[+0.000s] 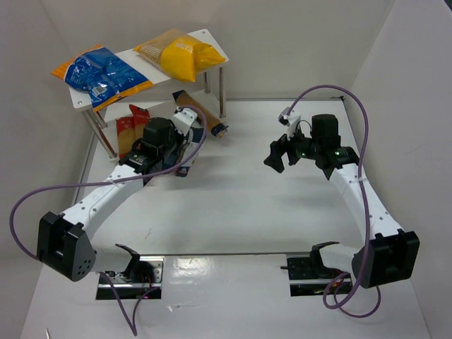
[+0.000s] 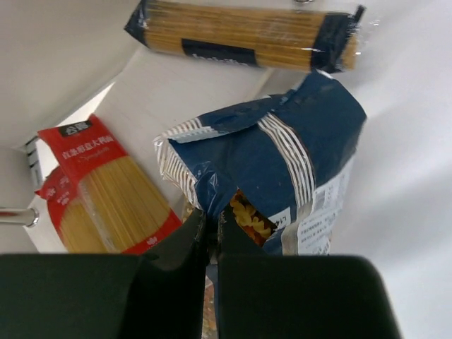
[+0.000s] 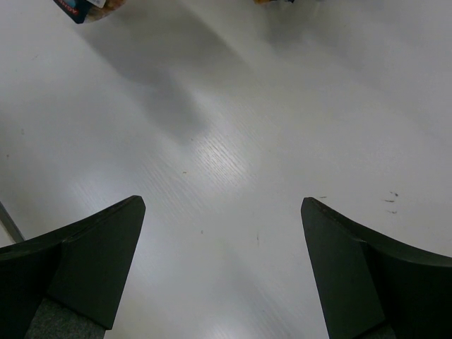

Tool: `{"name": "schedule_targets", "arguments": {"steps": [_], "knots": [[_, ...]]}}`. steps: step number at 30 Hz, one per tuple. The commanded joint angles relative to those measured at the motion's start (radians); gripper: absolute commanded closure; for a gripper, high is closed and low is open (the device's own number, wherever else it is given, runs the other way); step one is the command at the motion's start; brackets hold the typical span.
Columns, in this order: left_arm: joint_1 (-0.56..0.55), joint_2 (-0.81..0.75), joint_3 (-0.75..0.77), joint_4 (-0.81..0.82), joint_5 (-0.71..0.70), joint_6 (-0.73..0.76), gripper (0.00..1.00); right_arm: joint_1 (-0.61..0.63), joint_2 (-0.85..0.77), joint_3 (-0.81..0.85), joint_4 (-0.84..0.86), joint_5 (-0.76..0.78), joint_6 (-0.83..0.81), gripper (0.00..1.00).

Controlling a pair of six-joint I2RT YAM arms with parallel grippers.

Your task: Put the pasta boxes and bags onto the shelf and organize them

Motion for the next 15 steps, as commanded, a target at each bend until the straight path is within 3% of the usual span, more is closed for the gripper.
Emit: {"name": "schedule_targets", "arguments": {"steps": [1, 15], "knots": [[0.005, -0.008, 0.006, 0.279, -0.088, 0.062, 1.0, -0.024, 0.0, -0.002, 0.054, -0.008, -0.002, 0.0], [0.005, 0.042, -0.113, 0.623, -0.248, 0.155, 1.0, -0.064, 0.04, -0.002, 0.035, -0.043, -0.022, 0.0]]}}
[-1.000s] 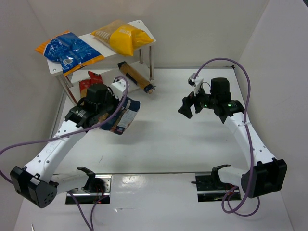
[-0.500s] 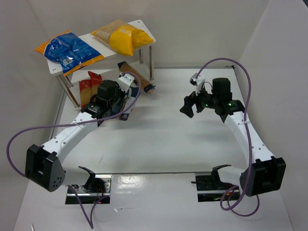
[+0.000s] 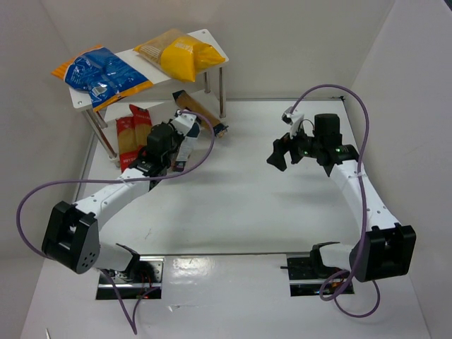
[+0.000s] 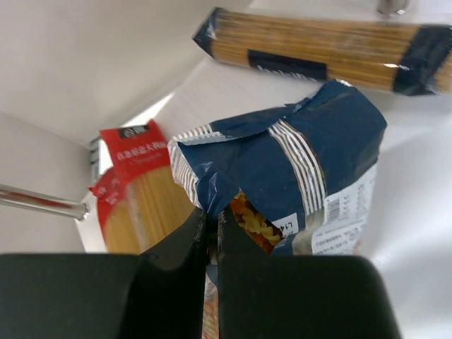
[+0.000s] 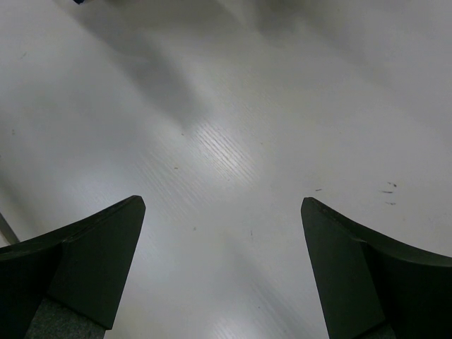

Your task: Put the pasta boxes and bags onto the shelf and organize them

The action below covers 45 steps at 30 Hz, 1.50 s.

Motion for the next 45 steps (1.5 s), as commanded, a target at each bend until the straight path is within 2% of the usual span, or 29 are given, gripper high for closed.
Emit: {"name": "schedule_targets", "arguments": {"steps": [1, 12, 18, 29, 45], "knots": [[0.005, 0.004, 0.027, 0.312, -0.064, 0.066, 1.0, -0.033, 0.0, 0.0, 0.031, -0.041, -0.023, 0.0], [0.005, 0.136, 0.014, 0.519, -0.126, 0.24, 1.0, -0.108, -0.009, -0.018, 0.022, -0.097, -0.024, 0.0], [0.047, 0.21, 0.014, 0.629, -0.146, 0.312, 1.0, -0.117, -0.009, -0.027, 0.022, -0.107, -0.033, 0.0], [0.146, 0.32, 0.085, 0.714, -0.156, 0.385, 1.0, -0.126, -0.009, -0.027, 0.022, -0.107, -0.042, 0.0], [0.185, 0.469, 0.177, 0.788, -0.166, 0.482, 1.0, -0.126, 0.0, -0.027, 0.022, -0.107, -0.051, 0.0]]}}
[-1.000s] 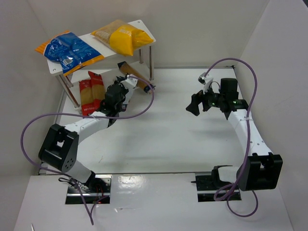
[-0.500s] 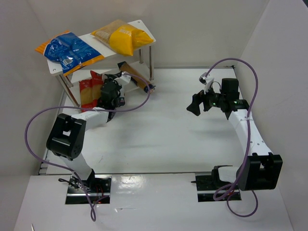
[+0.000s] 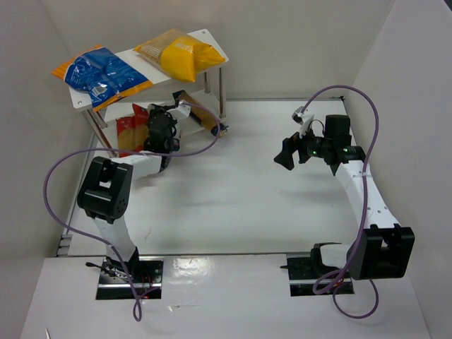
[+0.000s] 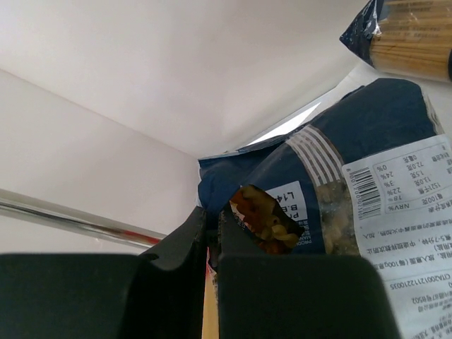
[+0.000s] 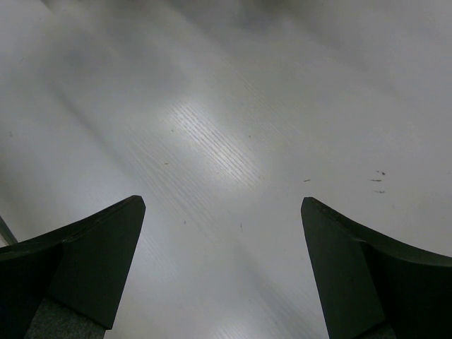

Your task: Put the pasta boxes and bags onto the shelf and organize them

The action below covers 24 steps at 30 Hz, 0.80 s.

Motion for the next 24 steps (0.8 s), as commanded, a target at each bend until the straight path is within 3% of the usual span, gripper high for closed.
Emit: {"name": "schedule_targets", "arguments": {"steps": [1, 18, 19, 24], "knots": [[0.015, 0.014, 0.066, 0.177, -0.024, 0.039, 1.0, -0.007, -0.001, -0.019, 0.023, -0.02, -0.017, 0.0], [0.053, 0.125, 0.197, 0.038, -0.024, -0.004, 0.99, -0.007, -0.001, -0.019, -0.011, -0.048, -0.054, 0.0], [0.053, 0.125, 0.206, 0.022, -0.024, -0.013, 0.91, -0.007, -0.001, -0.019, -0.011, -0.048, -0.054, 0.0], [0.053, 0.143, 0.215, 0.013, -0.024, -0.013, 0.75, -0.007, -0.001, -0.019, -0.011, -0.048, -0.054, 0.0]]}}
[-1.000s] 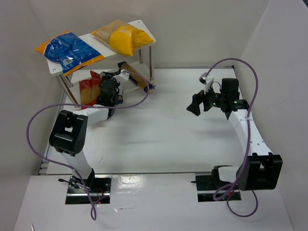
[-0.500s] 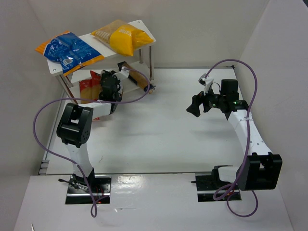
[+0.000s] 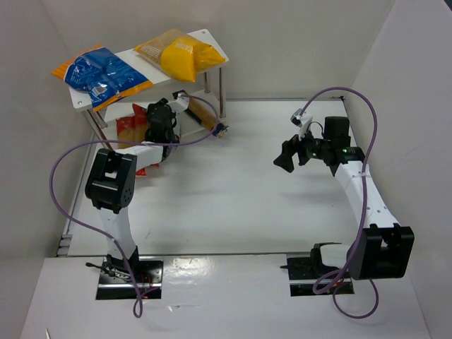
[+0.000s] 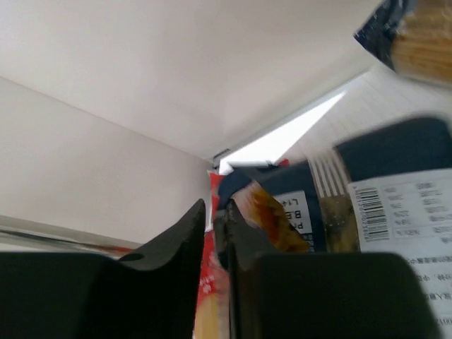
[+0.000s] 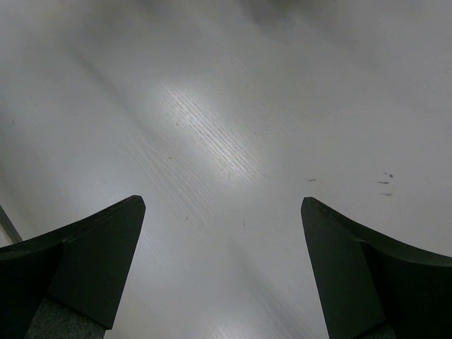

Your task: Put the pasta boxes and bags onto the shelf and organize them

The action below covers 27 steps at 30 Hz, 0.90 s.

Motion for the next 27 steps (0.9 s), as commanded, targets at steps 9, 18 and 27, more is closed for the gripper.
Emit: {"name": "schedule_targets", "arguments": {"steps": [9, 18, 27], "knots": [[0.017, -0.018, 0.047, 0.081, -0.021, -0.003, 0.19, -0.007, -0.001, -0.003, -0.012, -0.033, -0.03, 0.0], [-0.013, -0.185, -0.053, -0.017, -0.001, -0.047, 0.0, -0.007, -0.01, -0.003, -0.012, -0.042, -0.03, 0.0], [-0.11, -0.407, -0.137, -0.213, 0.027, -0.087, 0.0, -0.007, -0.037, -0.003, -0.022, -0.071, -0.04, 0.0]]}}
